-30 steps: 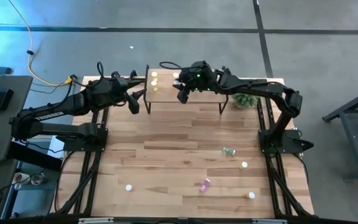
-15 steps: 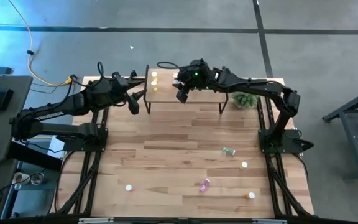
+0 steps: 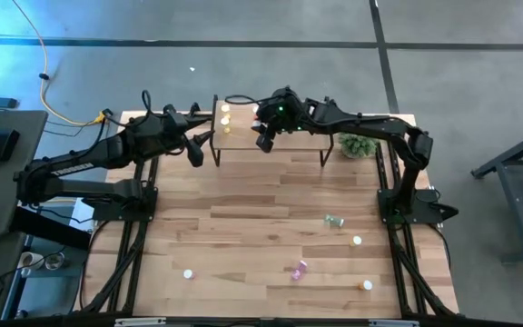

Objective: Pick and place medicine bottles onto shelf by color
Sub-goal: Put the left orange pill bottle on the shelf aligned with the other orange pill bottle

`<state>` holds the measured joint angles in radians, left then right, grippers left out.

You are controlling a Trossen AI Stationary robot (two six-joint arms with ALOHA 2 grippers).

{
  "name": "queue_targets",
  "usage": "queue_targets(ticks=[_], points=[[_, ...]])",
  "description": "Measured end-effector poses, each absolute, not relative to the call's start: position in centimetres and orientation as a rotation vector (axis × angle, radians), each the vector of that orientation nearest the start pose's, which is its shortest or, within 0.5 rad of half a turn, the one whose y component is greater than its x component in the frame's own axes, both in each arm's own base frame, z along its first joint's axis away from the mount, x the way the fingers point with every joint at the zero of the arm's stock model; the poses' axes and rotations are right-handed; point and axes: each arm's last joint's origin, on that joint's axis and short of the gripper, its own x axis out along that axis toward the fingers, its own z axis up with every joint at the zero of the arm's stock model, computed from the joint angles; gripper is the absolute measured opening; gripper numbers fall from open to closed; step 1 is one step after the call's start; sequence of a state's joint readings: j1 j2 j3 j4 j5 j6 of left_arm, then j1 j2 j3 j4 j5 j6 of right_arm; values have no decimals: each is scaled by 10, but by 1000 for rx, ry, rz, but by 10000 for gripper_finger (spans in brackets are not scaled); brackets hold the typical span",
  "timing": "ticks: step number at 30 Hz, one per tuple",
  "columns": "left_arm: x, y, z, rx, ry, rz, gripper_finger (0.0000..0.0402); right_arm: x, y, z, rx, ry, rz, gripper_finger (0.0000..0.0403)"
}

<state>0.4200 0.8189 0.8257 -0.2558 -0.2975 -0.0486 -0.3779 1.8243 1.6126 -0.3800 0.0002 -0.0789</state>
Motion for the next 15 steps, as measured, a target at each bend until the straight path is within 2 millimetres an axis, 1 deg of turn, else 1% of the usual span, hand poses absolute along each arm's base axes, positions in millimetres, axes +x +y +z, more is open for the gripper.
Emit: queue_targets(ticks=[2, 6, 8, 12, 15], points=[[158, 80, 334, -62, 241, 723, 200, 388, -155, 315, 39, 601, -346, 113], [158, 81, 334, -63, 240, 727, 200, 388, -155, 311, 44, 626, -345, 113], [158, 81, 334, -63, 240, 730, 200, 391, -156, 309, 42, 618, -339, 113], [158, 81, 334, -63, 240, 730, 200, 396, -157, 296, 41, 659, -325, 113], [158, 81, 334, -63, 240, 730, 200, 396, -158, 295, 39, 658, -325, 113]])
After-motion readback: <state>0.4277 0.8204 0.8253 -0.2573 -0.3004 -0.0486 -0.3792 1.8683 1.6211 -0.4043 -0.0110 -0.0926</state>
